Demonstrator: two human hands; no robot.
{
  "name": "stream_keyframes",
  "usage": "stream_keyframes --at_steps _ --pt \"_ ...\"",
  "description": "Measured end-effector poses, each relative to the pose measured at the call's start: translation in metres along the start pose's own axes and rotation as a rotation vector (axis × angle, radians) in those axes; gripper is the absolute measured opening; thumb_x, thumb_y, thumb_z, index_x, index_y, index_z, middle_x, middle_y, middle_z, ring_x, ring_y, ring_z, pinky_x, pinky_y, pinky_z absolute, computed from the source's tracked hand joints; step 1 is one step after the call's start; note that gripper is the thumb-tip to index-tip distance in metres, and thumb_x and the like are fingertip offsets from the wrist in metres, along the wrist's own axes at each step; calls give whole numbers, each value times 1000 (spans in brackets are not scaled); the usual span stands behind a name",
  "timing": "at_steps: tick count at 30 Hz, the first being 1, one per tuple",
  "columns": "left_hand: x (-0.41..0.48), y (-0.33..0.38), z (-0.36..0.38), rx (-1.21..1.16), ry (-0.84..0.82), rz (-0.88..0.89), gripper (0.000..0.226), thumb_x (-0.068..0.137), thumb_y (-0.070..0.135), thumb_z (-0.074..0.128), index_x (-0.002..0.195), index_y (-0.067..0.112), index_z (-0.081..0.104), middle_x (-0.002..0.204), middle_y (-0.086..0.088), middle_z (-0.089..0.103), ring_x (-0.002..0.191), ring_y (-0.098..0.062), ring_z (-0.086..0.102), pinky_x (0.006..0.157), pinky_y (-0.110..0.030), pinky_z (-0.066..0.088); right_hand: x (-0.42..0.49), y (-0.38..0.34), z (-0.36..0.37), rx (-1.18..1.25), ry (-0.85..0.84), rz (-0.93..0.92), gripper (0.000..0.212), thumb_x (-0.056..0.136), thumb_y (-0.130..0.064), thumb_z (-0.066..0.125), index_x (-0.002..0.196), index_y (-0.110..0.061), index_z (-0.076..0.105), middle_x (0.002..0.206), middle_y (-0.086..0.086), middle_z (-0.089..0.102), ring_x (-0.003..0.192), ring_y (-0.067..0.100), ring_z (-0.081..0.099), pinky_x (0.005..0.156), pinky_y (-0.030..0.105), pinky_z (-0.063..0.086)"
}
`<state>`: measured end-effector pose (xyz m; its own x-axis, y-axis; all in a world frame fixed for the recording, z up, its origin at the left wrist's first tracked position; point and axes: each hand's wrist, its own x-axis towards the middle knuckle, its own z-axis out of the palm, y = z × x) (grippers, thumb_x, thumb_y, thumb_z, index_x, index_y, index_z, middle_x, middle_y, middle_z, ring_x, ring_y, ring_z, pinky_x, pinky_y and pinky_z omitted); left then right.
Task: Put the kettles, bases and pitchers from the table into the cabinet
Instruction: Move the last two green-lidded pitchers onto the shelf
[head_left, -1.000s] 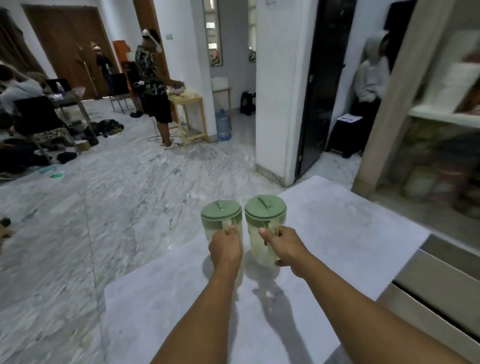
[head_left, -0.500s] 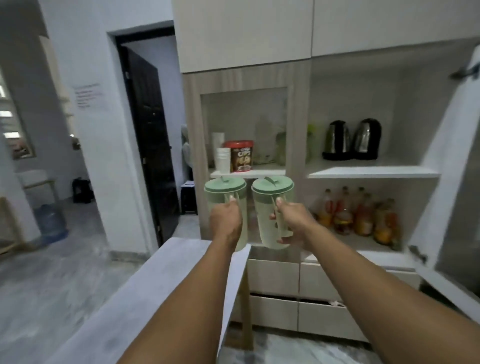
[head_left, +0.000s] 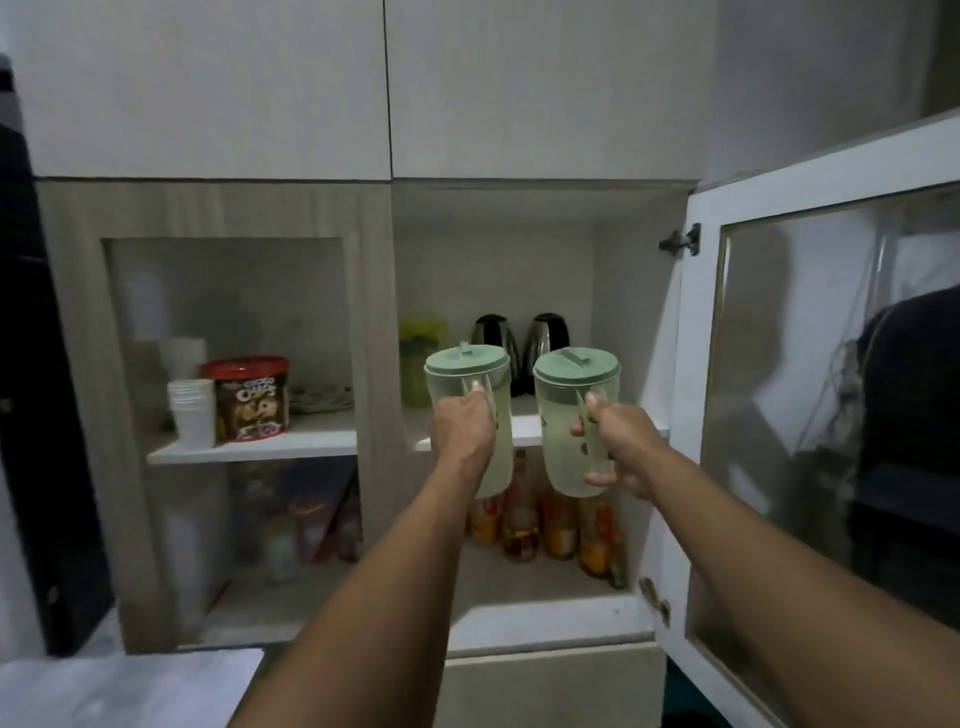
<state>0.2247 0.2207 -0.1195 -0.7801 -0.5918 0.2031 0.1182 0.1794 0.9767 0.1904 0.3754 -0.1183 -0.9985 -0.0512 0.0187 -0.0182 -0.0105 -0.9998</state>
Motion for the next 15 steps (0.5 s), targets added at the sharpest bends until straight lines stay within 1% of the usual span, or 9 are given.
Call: stream_keyframes --at_steps 1,4,7,10,12,15 --pt "17 2 20 -4 11 -3 46 99 41 44 94 2 68 90 -12 69 82 -26 64 77 -38 55 22 -4 -8 -1 1 -8 39 103 -39 43 127 -11 55 110 6 65 119 32 56 98 62 47" --pt "67 2 69 30 43 -14 48 98 42 43 94 2 70 94 -13 71 81 -27 63 70 -34 48 85 -10 -19 3 4 -6 37 103 -39 42 124 -11 55 111 7 64 117 32 57 97 61 48" --pt "115 -8 105 65 45 -29 48 98 42 43 95 2 69 95 -12 70 84 -27 64 72 -33 47 141 -8 -20 12 -4 3 39 103 -39 42 128 -11 53 114 7 65 117 32 56 96 60 50" --pt "168 -22 139 51 23 -47 45 97 41 45 94 2 68 96 -12 70 90 -30 66 82 -38 55 203 -5 -15 24 -14 13 39 103 -38 42 131 -12 50 115 8 64 120 32 54 95 60 50" --pt "206 -35 160 32 19 -54 43 95 40 48 99 2 68 98 -12 70 91 -31 66 88 -42 55 242 1 -10 35 -13 23 39 103 -36 43 133 -12 48 113 8 63 122 33 53 94 60 51" --pt "264 -52 189 11 -16 -73 41 95 39 49 102 2 65 101 -13 69 93 -32 66 91 -45 54 302 9 -3 38 2 39 36 104 -34 43 132 -12 48 109 7 62 123 34 53 93 58 51"
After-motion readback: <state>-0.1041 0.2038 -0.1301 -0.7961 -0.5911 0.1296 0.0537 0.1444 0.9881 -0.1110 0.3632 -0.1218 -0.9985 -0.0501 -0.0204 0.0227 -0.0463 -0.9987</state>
